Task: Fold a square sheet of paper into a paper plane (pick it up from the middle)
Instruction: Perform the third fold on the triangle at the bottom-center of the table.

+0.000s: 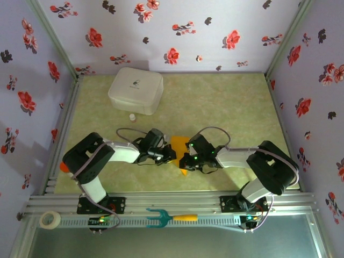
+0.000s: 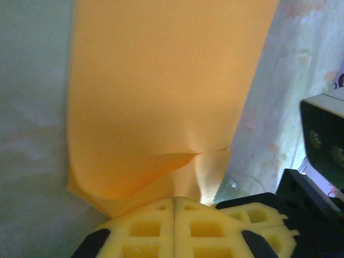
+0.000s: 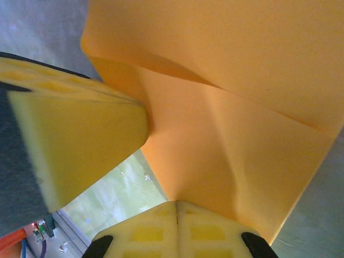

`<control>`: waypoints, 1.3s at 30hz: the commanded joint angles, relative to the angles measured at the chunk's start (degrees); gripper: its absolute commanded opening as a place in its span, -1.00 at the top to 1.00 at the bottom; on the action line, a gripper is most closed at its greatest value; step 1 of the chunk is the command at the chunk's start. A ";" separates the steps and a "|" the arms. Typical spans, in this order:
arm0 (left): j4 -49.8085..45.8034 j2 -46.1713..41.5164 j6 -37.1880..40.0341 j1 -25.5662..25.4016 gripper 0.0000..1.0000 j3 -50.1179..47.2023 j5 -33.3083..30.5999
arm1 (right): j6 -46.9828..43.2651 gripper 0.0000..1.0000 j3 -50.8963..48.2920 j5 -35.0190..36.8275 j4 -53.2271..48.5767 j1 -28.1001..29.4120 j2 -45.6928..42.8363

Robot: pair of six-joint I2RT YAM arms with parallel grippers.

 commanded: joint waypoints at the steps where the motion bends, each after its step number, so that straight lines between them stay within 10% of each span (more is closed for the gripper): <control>1: -4.00 -1.82 2.30 -0.54 1.00 1.74 -0.97 | -0.55 1.00 -2.53 3.80 -5.07 -0.21 1.65; 39: -19.15 -4.20 6.41 8.37 1.00 5.12 -10.43 | -4.04 1.00 -2.11 2.11 -5.37 -1.57 2.72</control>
